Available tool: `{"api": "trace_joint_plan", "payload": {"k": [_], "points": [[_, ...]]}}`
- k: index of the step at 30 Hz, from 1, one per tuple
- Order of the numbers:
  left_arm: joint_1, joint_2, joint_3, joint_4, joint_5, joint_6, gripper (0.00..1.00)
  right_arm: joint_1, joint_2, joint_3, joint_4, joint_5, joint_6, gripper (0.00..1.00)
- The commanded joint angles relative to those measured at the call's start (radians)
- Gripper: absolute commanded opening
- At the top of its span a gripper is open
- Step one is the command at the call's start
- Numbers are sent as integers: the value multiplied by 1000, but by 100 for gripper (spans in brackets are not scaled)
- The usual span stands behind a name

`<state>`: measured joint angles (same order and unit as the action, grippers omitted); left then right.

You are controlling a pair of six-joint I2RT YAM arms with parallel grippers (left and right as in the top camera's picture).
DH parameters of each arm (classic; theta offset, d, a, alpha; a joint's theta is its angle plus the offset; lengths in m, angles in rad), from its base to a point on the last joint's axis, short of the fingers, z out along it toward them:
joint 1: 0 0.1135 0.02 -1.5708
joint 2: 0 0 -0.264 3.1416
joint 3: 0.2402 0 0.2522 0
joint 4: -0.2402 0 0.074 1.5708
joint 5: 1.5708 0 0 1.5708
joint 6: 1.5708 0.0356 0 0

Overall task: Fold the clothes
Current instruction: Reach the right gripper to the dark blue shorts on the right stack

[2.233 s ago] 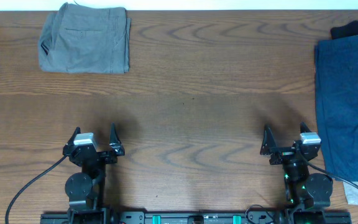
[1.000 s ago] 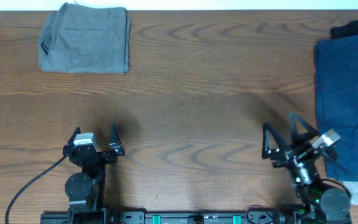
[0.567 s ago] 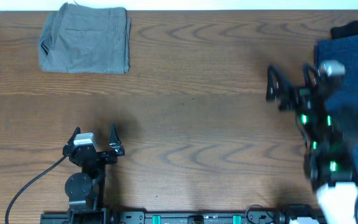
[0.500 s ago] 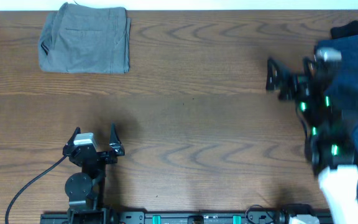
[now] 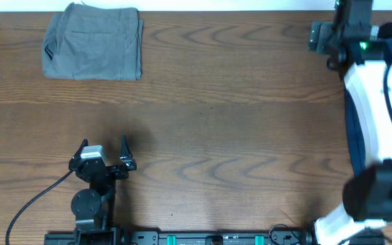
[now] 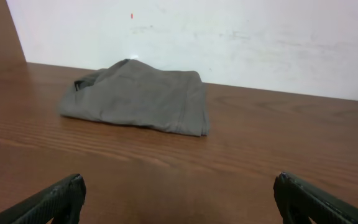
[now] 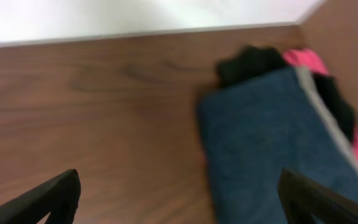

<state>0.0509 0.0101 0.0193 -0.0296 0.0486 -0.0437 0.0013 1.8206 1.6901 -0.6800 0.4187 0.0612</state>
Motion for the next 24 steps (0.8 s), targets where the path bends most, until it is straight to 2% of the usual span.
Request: {"api": "trace_joint_plan", "payload": {"k": [1, 4, 10, 15, 24], "points": [[4, -6, -15, -37, -13, 17, 98, -44, 105, 87, -20, 202, -57, 99], [4, -6, -15, -37, -13, 17, 98, -61, 169, 111, 11, 253, -121, 99], [4, -6, -15, -37, -13, 18, 98, -64, 207, 111, 92, 265, -141, 99], [4, -6, -15, -37, -13, 18, 98, -70, 283, 111, 146, 269, -252, 99], [4, -6, -15, -37, -13, 18, 98, -80, 440, 111, 179, 374, -306, 98]]}}
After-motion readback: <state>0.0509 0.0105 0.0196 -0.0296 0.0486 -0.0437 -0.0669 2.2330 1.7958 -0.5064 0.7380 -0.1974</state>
